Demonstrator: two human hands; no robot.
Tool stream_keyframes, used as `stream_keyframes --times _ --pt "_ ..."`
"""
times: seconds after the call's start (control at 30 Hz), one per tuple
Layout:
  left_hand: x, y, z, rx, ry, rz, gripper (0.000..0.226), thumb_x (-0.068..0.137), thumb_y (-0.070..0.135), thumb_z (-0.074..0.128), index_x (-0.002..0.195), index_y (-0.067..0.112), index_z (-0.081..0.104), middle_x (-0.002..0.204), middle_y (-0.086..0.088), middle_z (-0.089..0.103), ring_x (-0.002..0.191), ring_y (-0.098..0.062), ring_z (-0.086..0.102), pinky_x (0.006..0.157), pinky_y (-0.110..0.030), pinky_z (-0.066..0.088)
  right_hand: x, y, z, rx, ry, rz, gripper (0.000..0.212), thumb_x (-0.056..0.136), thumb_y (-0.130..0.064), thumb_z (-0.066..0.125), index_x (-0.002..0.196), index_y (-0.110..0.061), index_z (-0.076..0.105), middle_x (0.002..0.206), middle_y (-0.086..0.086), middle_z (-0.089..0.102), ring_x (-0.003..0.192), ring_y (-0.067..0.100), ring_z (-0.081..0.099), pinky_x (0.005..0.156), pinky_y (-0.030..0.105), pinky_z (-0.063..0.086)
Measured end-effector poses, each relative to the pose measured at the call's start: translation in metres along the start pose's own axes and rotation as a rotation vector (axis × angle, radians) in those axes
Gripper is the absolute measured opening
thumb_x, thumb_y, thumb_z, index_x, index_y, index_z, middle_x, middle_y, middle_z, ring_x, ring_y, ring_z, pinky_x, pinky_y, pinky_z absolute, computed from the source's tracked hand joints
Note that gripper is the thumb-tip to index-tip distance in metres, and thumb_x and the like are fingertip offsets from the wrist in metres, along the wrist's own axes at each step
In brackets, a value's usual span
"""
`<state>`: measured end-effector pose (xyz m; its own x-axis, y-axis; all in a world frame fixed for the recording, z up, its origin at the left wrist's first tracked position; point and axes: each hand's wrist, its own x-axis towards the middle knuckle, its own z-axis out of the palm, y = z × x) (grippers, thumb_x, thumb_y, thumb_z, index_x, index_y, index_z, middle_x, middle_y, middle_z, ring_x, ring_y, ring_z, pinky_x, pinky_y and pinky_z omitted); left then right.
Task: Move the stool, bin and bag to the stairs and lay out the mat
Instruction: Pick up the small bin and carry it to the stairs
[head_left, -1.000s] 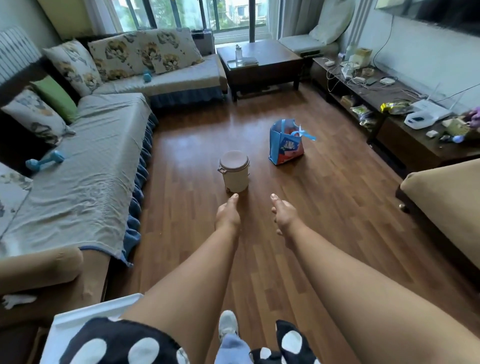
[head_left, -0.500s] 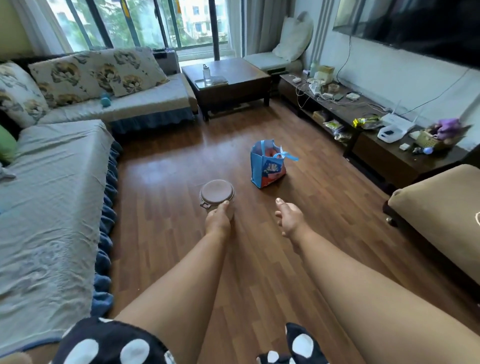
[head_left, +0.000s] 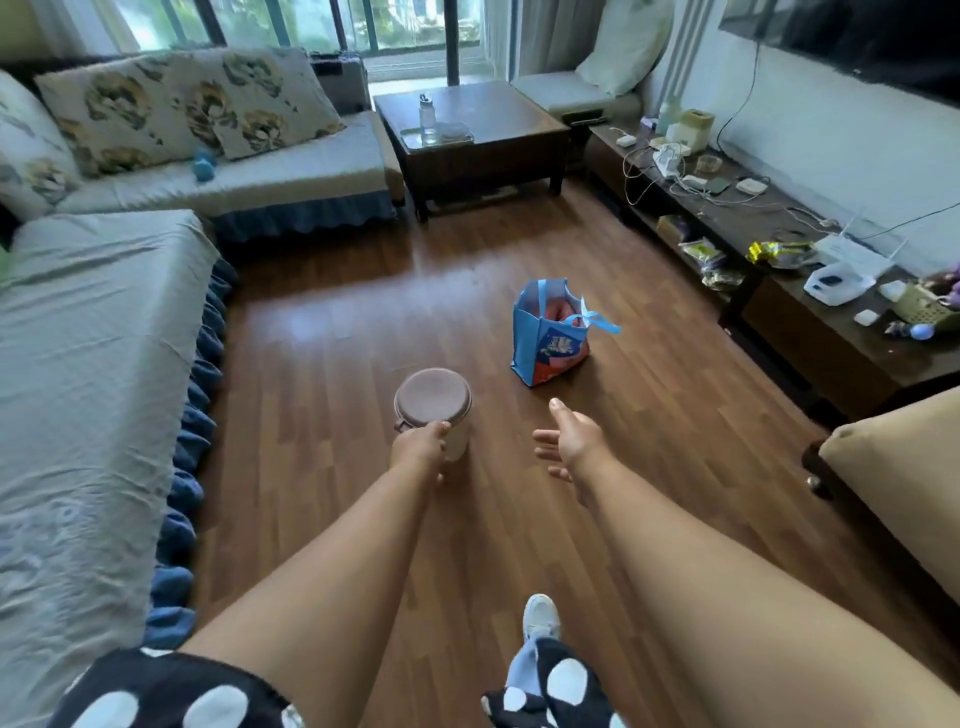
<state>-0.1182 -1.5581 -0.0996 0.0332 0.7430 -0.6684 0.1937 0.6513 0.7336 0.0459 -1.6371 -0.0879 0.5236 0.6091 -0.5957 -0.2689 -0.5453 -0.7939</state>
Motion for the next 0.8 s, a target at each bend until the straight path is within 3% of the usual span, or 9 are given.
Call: stream_keyframes --times 0.1,0.2,0.4,0.47,0.57,0.7,0.8 --pt "0.022 0.028 -0.002 0.010 0.027 -0.031 0.013 0.089 0.019 0.061 0.099 0.013 0.065 0.086 -0.002 0.061 0.077 -0.022 0.058 0.067 -0.028 0.041 0.042 -0.033 0.011 -0.035 -0.094 0.018 0.050 0.101 -0.049 0.036 0.131 -0.012 0.051 0.109 0.008 0.068 0.094 0.025 0.064 0.084 0.039 0.046" --pt "0.042 0.053 -0.002 -0.035 0.115 -0.056 0.009 0.090 0.020 0.057 0.085 0.016 0.064 0.080 0.001 0.064 0.069 -0.017 0.055 0.069 -0.028 0.040 0.075 -0.066 0.022 -0.091 -0.170 0.033 0.050 0.102 -0.048 0.036 0.128 -0.009 0.053 0.108 0.009 0.067 0.098 0.027 0.064 0.092 0.044 0.046" --pt "0.064 0.072 0.011 -0.145 0.110 -0.123 0.016 0.094 0.025 0.051 0.083 0.021 0.061 0.085 0.002 0.064 0.079 -0.017 0.061 0.087 -0.032 0.041 0.124 -0.100 0.038 -0.152 -0.237 0.075 0.052 0.101 -0.050 0.037 0.132 -0.011 0.052 0.114 0.010 0.067 0.104 0.030 0.064 0.095 0.045 0.050" --pt "0.075 0.078 0.012 -0.165 0.134 -0.133 0.015 0.094 0.025 0.052 0.084 0.022 0.062 0.089 0.001 0.064 0.085 -0.020 0.062 0.088 -0.033 0.041 0.139 -0.104 0.046 -0.166 -0.261 0.095 0.051 0.101 -0.049 0.037 0.131 -0.010 0.053 0.113 0.009 0.067 0.105 0.030 0.064 0.095 0.045 0.049" --pt "0.099 0.085 0.013 -0.210 0.173 -0.158 0.016 0.094 0.024 0.052 0.081 0.021 0.061 0.084 0.002 0.063 0.078 -0.017 0.061 0.086 -0.032 0.040 0.165 -0.109 0.059 -0.171 -0.269 0.119 0.051 0.101 -0.049 0.037 0.129 -0.010 0.053 0.110 0.008 0.067 0.105 0.029 0.064 0.091 0.043 0.050" --pt "0.136 0.101 0.011 -0.225 0.174 -0.199 0.016 0.095 0.025 0.052 0.081 0.020 0.060 0.083 0.002 0.062 0.086 -0.020 0.060 0.088 -0.033 0.041 0.200 -0.116 0.082 -0.192 -0.262 0.163 0.046 0.101 -0.047 0.038 0.123 -0.011 0.055 0.112 0.010 0.067 0.106 0.031 0.064 0.099 0.048 0.049" --pt "0.172 0.119 0.006 -0.254 0.178 -0.202 0.013 0.095 0.025 0.051 0.093 0.018 0.062 0.083 0.003 0.062 0.087 -0.020 0.061 0.089 -0.033 0.042 0.225 -0.139 0.104 -0.232 -0.268 0.154 0.043 0.101 -0.047 0.039 0.118 -0.010 0.055 0.112 0.012 0.067 0.109 0.032 0.063 0.101 0.049 0.048"
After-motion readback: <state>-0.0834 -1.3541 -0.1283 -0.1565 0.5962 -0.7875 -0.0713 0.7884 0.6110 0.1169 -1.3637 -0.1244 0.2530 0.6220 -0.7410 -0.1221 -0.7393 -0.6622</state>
